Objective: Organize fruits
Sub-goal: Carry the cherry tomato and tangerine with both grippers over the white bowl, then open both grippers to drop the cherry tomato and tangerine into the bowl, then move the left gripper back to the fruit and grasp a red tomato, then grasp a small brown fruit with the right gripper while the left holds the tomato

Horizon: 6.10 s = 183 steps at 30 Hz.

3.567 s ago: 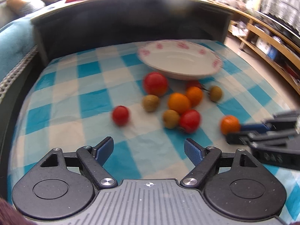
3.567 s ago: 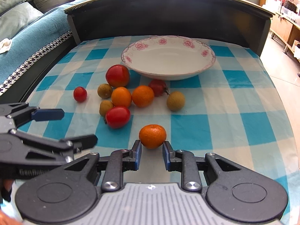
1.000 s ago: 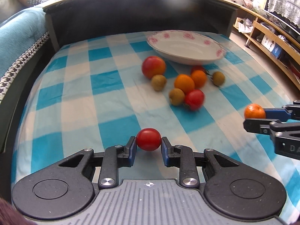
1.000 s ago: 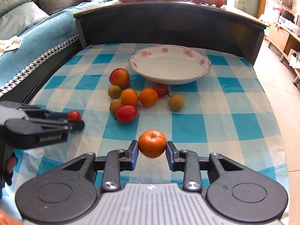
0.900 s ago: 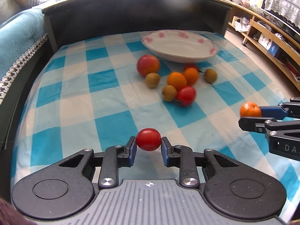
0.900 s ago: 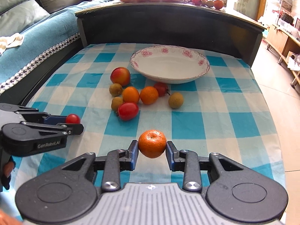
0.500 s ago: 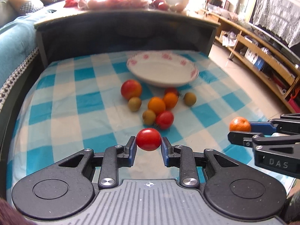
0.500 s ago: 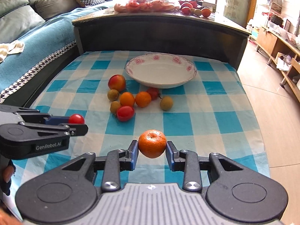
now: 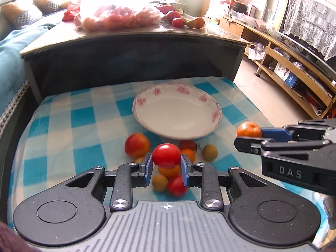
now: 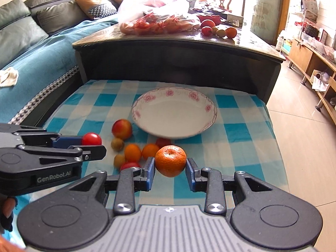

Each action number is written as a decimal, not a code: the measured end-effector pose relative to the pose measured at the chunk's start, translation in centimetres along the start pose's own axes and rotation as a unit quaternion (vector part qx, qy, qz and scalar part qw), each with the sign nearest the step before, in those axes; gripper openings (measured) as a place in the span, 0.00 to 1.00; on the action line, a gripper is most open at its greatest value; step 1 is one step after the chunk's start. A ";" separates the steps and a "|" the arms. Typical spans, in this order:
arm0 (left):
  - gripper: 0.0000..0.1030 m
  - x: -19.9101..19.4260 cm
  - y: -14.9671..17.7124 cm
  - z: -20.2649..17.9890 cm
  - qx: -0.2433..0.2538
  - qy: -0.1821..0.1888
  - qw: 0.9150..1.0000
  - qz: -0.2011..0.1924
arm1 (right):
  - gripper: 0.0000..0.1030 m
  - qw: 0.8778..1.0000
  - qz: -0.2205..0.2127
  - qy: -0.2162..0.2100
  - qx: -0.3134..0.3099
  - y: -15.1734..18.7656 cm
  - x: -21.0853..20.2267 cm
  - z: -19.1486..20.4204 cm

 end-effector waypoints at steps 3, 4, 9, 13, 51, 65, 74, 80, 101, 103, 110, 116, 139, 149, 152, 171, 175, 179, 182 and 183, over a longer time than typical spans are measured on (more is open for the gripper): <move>0.35 1.2 -1.1 -0.2 0.002 0.001 1.000 0.002 | 0.33 1.000 -0.001 0.003 0.002 -1.5 1.2 -0.7; 0.35 1.5 -1.4 -0.2 0.002 0.002 1.000 0.004 | 0.33 1.000 -0.002 0.004 0.002 -1.9 1.6 -0.9; 0.33 3.5 -2.9 -0.5 0.009 0.002 1.000 0.010 | 0.33 1.000 0.008 0.002 0.009 -3.7 4.1 -1.5; 0.35 5.1 -3.5 0.0 0.008 0.001 1.000 0.017 | 0.33 1.000 0.011 0.009 -0.002 -4.9 6.0 -1.5; 0.46 7.8 -5.5 1.7 -0.004 -0.003 1.000 0.024 | 0.34 0.998 0.044 -0.020 0.033 -7.1 12.5 -3.7; 0.49 4.5 -4.7 2.0 -0.006 -0.010 1.000 0.014 | 0.34 0.999 0.021 -0.026 0.040 -6.6 8.7 -3.2; 0.51 2.4 -3.1 2.2 -0.010 -0.013 1.000 0.015 | 0.34 0.999 0.019 -0.030 0.037 -4.6 6.2 -2.2; 0.51 1.8 -1.8 2.3 -0.016 -0.013 1.000 0.022 | 0.34 0.998 0.028 -0.029 0.042 -2.9 5.4 -1.9; 0.52 1.8 2.0 0.6 -0.021 0.012 0.998 0.057 | 0.35 0.996 0.058 -0.029 0.060 0.0 4.4 -2.5; 0.52 2.2 2.1 0.8 -0.031 0.015 0.997 0.063 | 0.35 0.996 0.061 -0.030 0.061 0.1 4.4 -2.5; 0.50 2.0 2.2 -0.1 -0.028 0.037 0.997 0.064 | 0.35 0.995 0.066 -0.034 0.071 0.0 4.8 -2.7; 0.50 2.9 2.2 -1.6 -0.006 0.054 0.996 0.069 | 0.35 0.994 0.071 -0.035 0.071 0.1 5.0 -2.5; 0.48 6.6 2.7 -2.2 0.005 0.044 0.994 0.098 | 0.36 0.992 0.094 -0.020 0.080 0.6 6.2 -3.3; 0.44 6.8 2.5 -2.5 -0.001 0.051 0.994 0.096 | 0.36 0.991 0.096 -0.016 0.094 0.6 6.3 -4.0; 0.37 6.8 2.5 -2.4 -0.006 0.051 0.994 0.096 | 0.36 0.990 0.099 -0.015 0.096 0.6 6.6 -4.1; 0.37 6.2 3.0 -1.7 -0.020 0.061 0.992 0.104 | 0.36 0.985 0.117 -0.037 0.120 -0.7 10.2 -3.9; 0.38 6.3 3.0 -1.7 -0.018 0.061 0.993 0.104 | 0.36 0.984 0.123 -0.045 0.123 -0.8 11.1 -3.6; 0.38 6.3 3.0 -1.9 -0.010 0.056 0.993 0.102 | 0.36 0.984 0.132 -0.039 0.110 -0.9 11.9 -3.1; 0.38 6.3 3.0 -1.9 -0.010 0.054 0.993 0.103 | 0.36 0.987 0.131 -0.031 0.093 -1.0 11.9 -2.7; 0.38 6.3 3.0 -1.9 -0.010 0.053 0.993 0.103 | 0.35 0.987 0.130 -0.028 0.088 -0.9 11.8 -2.6</move>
Point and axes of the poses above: each gripper's, at about its wrist camera, not at the fingertips, and x roughly the way its jaws point, z to its left, y to its underside, the point moved 3 cm from there along x, roughly the way its jaws point, and after that the axes turned 4 degrees about z, right-handed, at the moved point
